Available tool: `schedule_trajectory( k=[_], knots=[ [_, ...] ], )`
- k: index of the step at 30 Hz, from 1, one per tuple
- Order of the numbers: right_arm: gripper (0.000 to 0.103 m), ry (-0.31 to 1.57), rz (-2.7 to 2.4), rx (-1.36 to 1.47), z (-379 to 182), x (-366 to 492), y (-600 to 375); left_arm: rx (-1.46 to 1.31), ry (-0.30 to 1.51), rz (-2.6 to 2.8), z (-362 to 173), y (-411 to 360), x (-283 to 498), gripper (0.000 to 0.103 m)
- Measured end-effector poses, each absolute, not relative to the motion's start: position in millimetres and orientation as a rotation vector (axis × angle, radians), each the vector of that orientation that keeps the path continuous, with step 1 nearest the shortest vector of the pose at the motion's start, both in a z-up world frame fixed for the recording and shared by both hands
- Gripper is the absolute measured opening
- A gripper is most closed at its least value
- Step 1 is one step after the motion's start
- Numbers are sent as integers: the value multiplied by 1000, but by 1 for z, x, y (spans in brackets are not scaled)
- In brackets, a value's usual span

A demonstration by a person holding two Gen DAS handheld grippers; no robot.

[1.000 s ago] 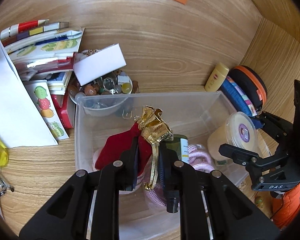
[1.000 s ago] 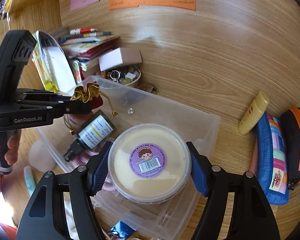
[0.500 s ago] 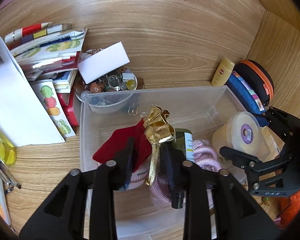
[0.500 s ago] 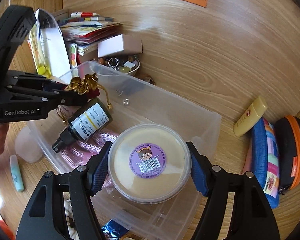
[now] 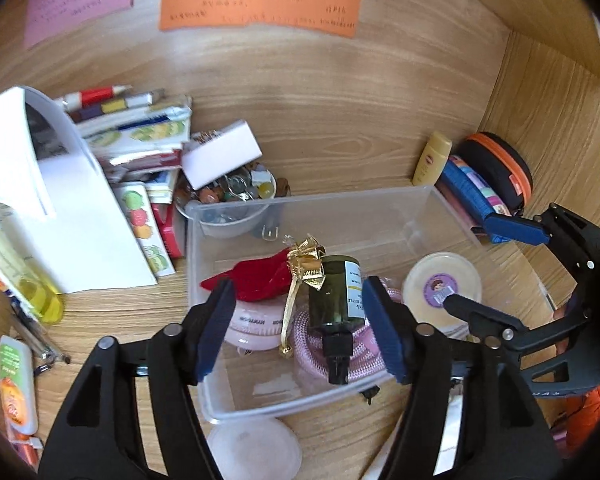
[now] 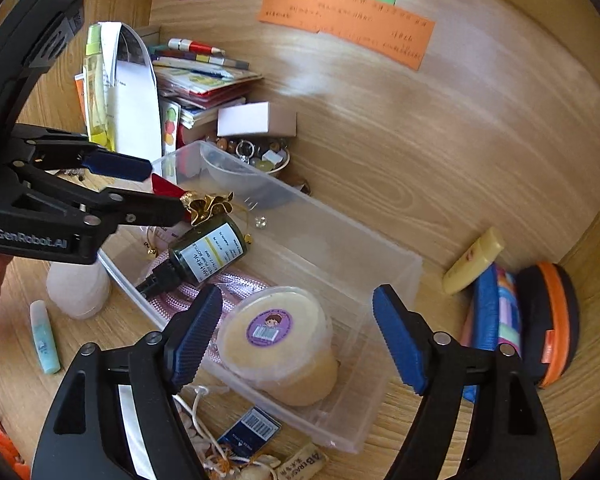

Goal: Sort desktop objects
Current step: 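Open both grippers to drop the pouch and tub into the bin, then move the left gripper to the frosted white disc while the right gripper approaches the white drawstring bag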

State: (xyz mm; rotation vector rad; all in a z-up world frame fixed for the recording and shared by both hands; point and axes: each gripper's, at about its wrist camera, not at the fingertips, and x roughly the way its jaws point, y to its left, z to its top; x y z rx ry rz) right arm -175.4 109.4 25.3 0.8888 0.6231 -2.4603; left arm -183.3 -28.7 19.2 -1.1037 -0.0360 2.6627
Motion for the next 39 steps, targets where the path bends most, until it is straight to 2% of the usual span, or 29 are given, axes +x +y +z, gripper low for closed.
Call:
schedule_trajectory(
  k=[3, 8, 12, 15, 19, 27, 39],
  knots=[
    [77, 607, -2482, 870, 31, -168, 115, -1078, -40, 2683, 28, -32, -174, 74],
    [78, 552, -2520, 851, 41, -156, 129, -1054, -39, 2710, 35, -41, -159, 75],
    [80, 488, -2541, 842, 47, -144, 143, -1064, -49, 2716, 32, -47, -149, 82],
    [84, 471, -2550, 834, 49, -131, 148, -1082, -58, 2720, 28, -52, -141, 82],
    [86, 469, -2557, 822, 46, -116, 150, -1120, -66, 2717, 19, -58, -132, 83],
    [86, 402, -2526, 853, 29, -90, 145, -1172, -40, 2712, 2, -64, -113, 89],
    [86, 413, -2415, 948, -16, -62, 119, -1299, -73, 2632, -38, -64, -106, 90]
  ],
)
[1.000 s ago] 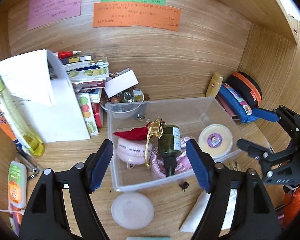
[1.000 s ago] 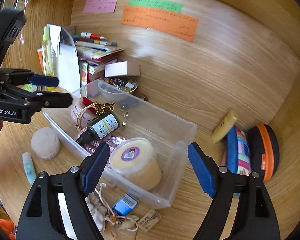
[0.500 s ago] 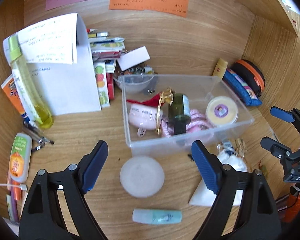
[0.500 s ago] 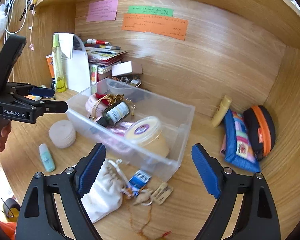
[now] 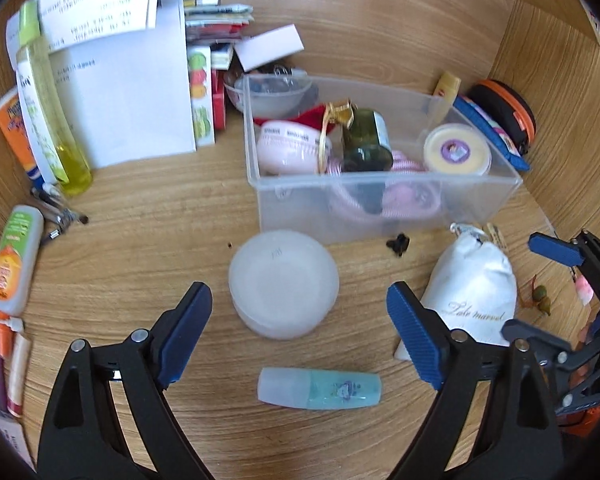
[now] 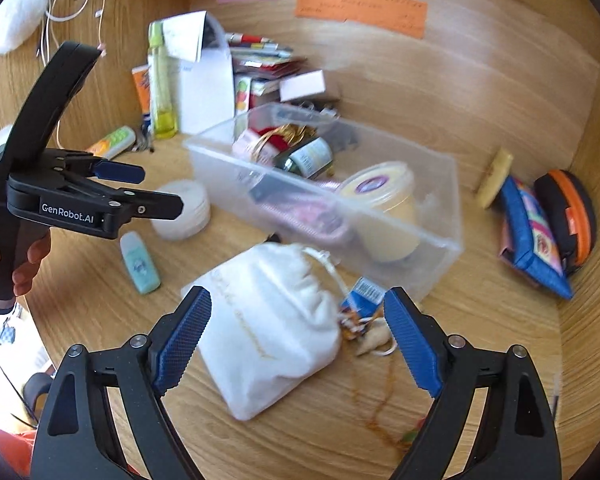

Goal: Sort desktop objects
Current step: 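Move the left gripper to the frosted white disc while the right gripper approaches the white drawstring bag, then grasp the white disc with the left gripper while the right gripper grasps the white drawstring bag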

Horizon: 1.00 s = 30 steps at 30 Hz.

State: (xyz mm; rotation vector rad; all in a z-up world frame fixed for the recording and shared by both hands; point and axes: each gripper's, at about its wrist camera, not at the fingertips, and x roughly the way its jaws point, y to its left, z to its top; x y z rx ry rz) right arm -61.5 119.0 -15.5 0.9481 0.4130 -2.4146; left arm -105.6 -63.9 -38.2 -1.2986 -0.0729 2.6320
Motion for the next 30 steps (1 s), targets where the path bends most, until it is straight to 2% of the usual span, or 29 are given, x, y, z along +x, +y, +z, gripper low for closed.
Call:
schedule_trajectory(
  k=[9, 11, 14, 17, 21, 23, 25, 26, 28, 30],
  knots=[
    [87, 516, -2352, 1052, -50, -67, 96, -1370, -96, 2593, -59, -64, -115, 90],
    [90, 570, -2359, 1054, -55, -68, 91, -1380, -111, 2588, -62, -65, -118, 90],
    [102, 584, -2331, 1056, -58, -68, 87, -1385, -121, 2586, -65, -66, -122, 90],
    [103, 652, -2319, 1048, -63, -68, 81, -1384, -123, 2583, -64, -66, -126, 90],
    [103, 612, -2285, 1069, -64, -75, 83, -1370, -105, 2595, -64, -64, -129, 90],
    [99, 571, -2277, 1075, -65, -79, 87, -1350, -97, 2608, -65, -63, -128, 90],
    [84, 542, -2274, 1075, -64, -80, 91, -1337, -94, 2611, -64, -63, -129, 85],
    [80, 534, -2272, 1076, -64, -81, 92, -1328, -89, 2613, -64, -62, -128, 78],
    [66, 515, -2267, 1071, -62, -80, 97, -1323, -70, 2612, -64, -61, -129, 73],
    [58, 493, -2264, 1068, -60, -80, 99, -1312, -51, 2617, -65, -61, -129, 67]
  ],
)
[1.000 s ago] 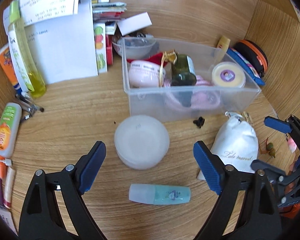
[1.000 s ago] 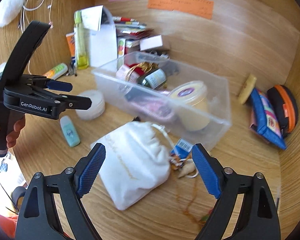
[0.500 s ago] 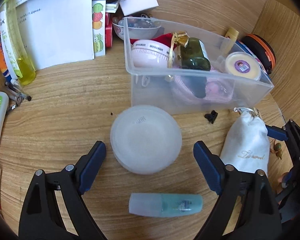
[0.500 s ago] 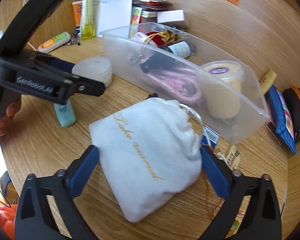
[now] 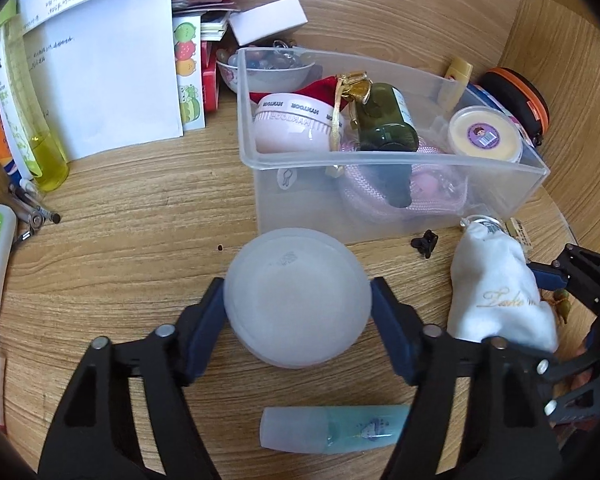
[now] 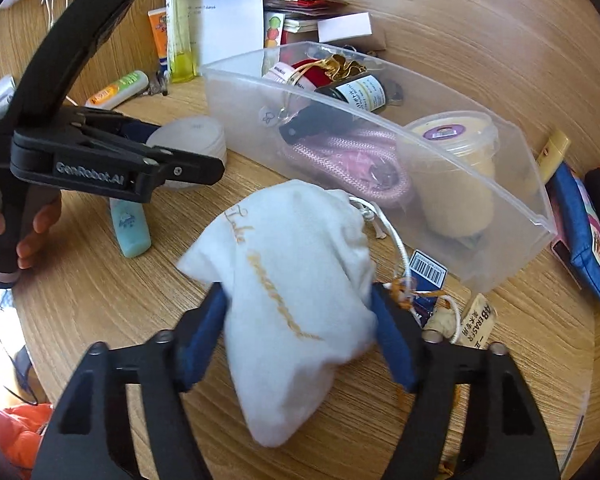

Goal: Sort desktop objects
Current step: 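Grasp the white disc with the left gripper while the right gripper grasps the white drawstring bag, then carry the white disc and drawstring bag over the clear bin with both grippers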

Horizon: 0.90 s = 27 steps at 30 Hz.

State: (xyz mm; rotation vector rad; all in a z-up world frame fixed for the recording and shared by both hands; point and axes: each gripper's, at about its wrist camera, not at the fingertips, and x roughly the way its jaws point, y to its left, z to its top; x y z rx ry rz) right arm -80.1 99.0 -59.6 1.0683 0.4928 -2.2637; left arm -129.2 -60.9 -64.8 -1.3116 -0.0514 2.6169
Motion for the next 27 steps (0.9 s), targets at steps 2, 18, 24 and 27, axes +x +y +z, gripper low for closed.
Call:
schedule_trajectory(
  k=[2, 18, 24, 27],
  knots=[
    [48, 465, -2260, 1064, -56, -81, 102, -1306, -41, 2621, -65, -60, -129, 66],
    [26, 285, -2273, 960, -16, -69, 130, -1241, -129, 2659, -50, -70, -104, 66],
    [26, 223, -2305, 901, 7, -66, 142, -1160, -140, 2687, -26, -72, -94, 66],
    [26, 207, -2337, 869, 18, -66, 147, -1121, -133, 2695, -12, -67, -95, 66]
  ],
)
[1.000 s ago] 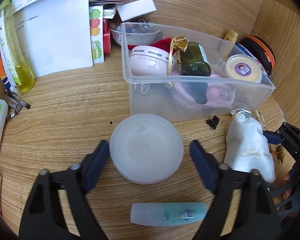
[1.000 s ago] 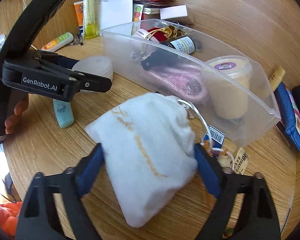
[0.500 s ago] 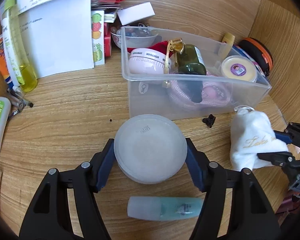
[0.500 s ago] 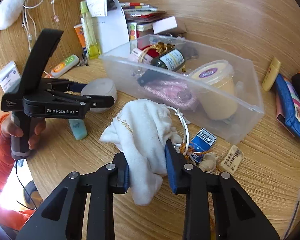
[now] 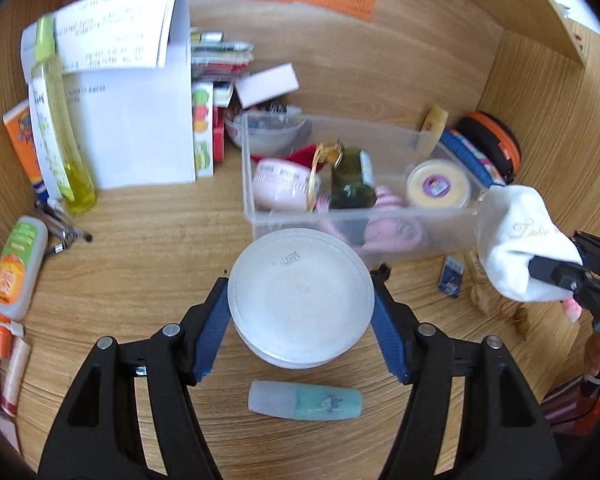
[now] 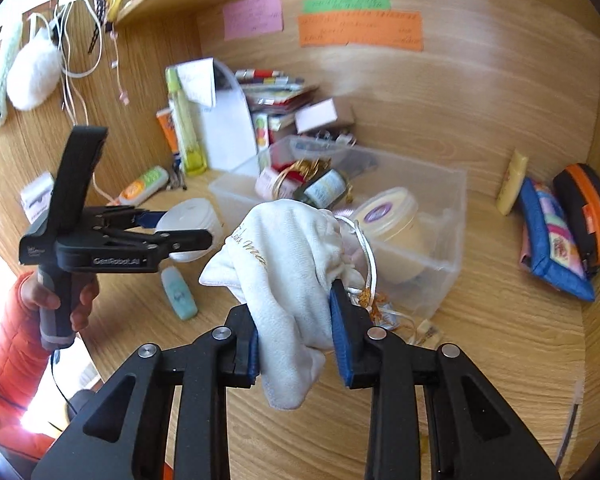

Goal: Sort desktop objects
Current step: 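Carry the white disc and drawstring bag over the clear bin with both grippers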

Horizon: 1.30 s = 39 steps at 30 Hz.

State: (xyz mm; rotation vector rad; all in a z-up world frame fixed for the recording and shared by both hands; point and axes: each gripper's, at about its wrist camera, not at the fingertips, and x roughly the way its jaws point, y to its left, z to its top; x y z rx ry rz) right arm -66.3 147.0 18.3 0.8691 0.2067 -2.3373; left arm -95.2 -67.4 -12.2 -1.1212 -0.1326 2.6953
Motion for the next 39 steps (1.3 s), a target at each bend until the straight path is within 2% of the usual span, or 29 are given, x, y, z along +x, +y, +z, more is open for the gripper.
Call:
schedule_trajectory(
  k=[8, 16, 27, 39],
  knots=[
    [26, 132, -2411, 808, 45, -81, 165, -1049, -131, 2707, 14, -64, -102, 66],
    [26, 136, -2464, 785, 63, -109, 169, -1052, -152, 2685, 21, -66, -124, 66],
    [26, 137, -2453, 822, 60, -155, 156, -1018, -147, 2680, 35, -56, -157, 66],
    [26, 226, -2429, 890, 37, -199, 124, -1084, -87, 2653, 22, -41, -218, 66]
  ],
)
